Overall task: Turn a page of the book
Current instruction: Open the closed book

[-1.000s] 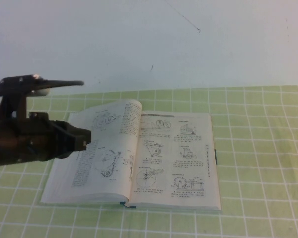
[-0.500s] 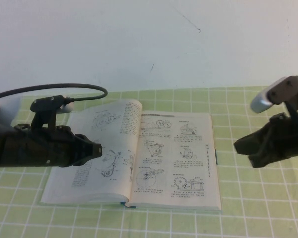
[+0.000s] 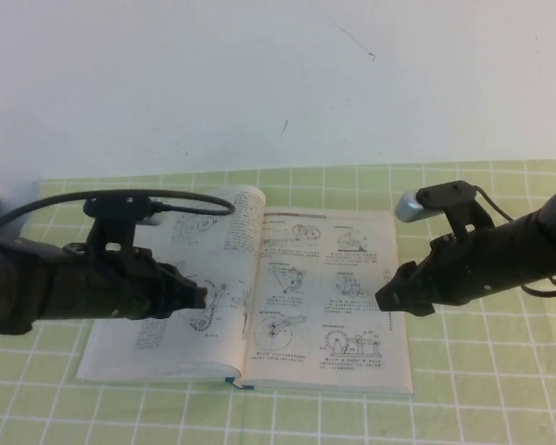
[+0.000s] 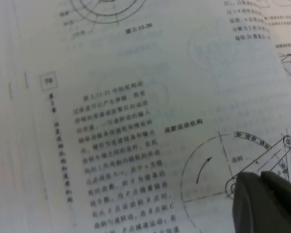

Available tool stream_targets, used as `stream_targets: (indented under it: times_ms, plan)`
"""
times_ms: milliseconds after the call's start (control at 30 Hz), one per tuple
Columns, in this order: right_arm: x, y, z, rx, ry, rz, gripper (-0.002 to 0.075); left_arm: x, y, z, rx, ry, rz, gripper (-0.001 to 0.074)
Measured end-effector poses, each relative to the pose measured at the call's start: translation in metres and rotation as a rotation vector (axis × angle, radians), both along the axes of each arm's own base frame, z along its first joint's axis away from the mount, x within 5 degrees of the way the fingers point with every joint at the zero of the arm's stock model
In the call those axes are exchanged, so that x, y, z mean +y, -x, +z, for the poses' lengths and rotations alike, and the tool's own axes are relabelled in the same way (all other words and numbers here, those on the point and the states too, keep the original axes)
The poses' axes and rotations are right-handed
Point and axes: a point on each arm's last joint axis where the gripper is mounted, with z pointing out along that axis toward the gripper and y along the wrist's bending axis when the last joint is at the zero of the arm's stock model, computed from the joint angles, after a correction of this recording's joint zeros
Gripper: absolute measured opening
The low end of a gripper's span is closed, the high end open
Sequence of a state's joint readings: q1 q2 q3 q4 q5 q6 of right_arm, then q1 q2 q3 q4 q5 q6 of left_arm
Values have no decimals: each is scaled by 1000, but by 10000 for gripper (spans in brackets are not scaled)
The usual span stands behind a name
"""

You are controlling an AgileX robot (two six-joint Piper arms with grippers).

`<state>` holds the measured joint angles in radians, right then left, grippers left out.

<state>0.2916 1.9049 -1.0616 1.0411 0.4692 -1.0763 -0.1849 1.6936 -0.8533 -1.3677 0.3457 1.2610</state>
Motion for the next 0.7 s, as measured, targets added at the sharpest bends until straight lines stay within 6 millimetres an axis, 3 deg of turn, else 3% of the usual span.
stream_targets:
  times_ms: [233, 400, 700]
  plan:
    - [5, -10, -9, 81, -40, -64, 406, -18, 1, -3, -60, -104, 6, -4]
    - [5, -11, -19, 131, -45, -98, 406, -18, 0, -3, -70, -121, 16, -4]
    - [9, -15, -20, 174, -90, -122, 406, -18, -1, -9, -57, -130, 12, -4]
